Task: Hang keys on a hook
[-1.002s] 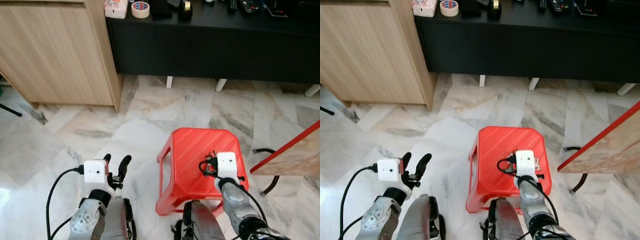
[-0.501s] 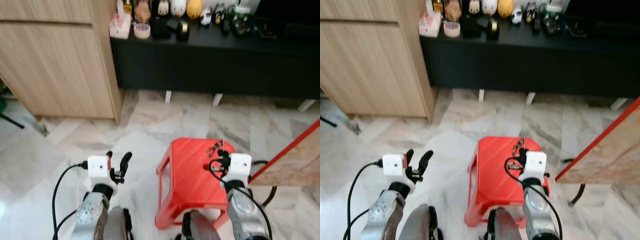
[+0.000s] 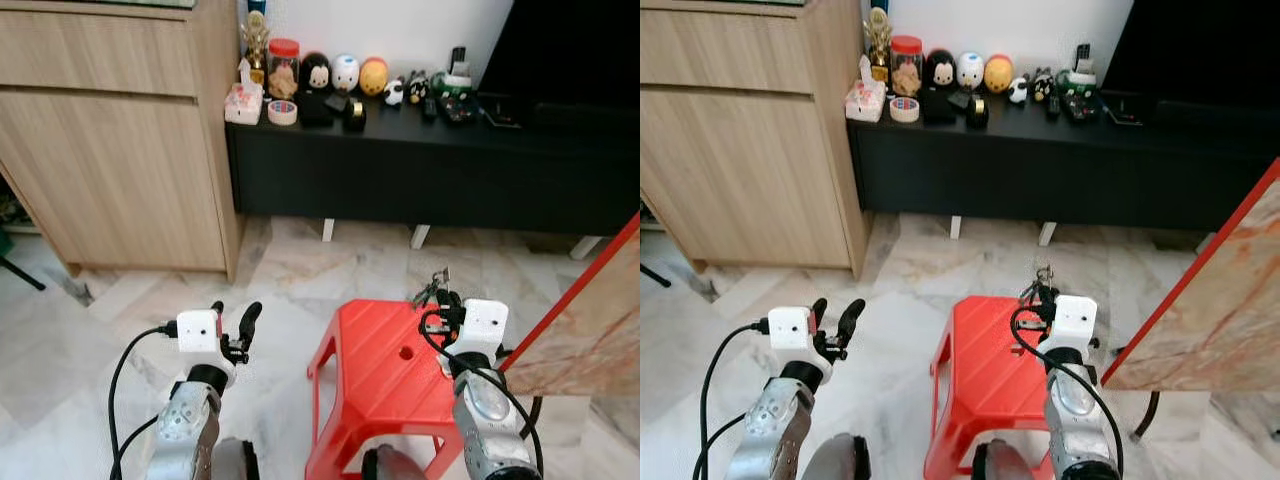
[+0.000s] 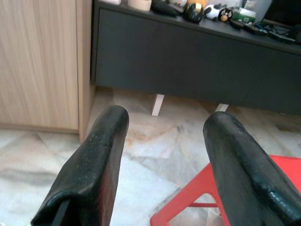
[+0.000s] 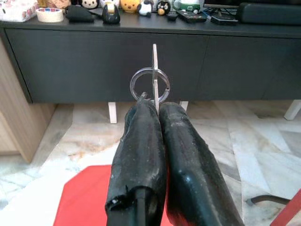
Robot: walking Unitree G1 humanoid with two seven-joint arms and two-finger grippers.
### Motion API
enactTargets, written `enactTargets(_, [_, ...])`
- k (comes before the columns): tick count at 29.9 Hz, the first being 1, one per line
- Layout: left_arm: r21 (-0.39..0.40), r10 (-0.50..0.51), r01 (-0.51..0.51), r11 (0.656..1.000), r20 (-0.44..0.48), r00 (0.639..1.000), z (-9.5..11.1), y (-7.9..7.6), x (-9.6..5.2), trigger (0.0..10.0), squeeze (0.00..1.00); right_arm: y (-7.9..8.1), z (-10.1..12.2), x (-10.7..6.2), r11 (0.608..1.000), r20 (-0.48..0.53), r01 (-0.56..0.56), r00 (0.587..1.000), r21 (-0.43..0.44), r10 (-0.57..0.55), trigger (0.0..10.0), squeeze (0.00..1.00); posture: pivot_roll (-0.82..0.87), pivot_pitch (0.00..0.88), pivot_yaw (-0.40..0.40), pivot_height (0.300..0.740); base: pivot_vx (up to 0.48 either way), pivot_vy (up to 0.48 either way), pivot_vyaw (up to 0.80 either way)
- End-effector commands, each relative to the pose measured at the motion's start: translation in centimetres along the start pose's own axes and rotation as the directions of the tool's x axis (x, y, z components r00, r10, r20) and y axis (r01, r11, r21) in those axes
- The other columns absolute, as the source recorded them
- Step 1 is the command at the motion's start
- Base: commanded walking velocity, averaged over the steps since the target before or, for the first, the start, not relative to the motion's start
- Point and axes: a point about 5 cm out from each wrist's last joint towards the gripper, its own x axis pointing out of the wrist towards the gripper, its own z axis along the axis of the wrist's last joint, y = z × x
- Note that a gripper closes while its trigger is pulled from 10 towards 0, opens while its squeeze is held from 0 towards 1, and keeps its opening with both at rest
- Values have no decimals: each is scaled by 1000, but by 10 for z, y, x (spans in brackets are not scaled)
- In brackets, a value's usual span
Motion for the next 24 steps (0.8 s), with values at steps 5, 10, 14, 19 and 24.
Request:
enactTargets(5, [31, -28, 27, 999, 13, 1000, 1, -1, 6, 10000, 0, -8, 2, 0, 999, 5, 35, 999, 6, -35, 10000, 0, 28, 0, -97, 724, 0, 0, 0])
enactTargets(10, [47, -23, 22, 999, 18, 1000, 3, 5, 10, 10000, 0, -9, -1, -4, 999, -12, 33, 999, 3, -33, 10000, 0, 38, 0, -99, 740, 0, 0, 0])
enactTargets(14, [44, -26, 25, 999, 24, 999, 3, 4, 11, 10000, 0, -13, -3, -9, 999, -10, 32, 999, -4, -32, 10000, 0, 44, 0, -97, 740, 0, 0, 0])
enactTargets(19, [35, -39, 39, 999, 1, 999, -6, 0, 5, 10000, 0, -14, -3, -13, 1000, -4, 24, 1000, -6, -24, 10000, 0, 36, 0, -92, 740, 0, 0, 0])
enactTargets(24, [35, -42, 43, 998, -46, 998, -20, -2, -1, 10000, 0, -8, -7, -23, 998, -11, -52, 999, -44, 52, 10000, 0, 49, 0, -93, 740, 0, 0, 0])
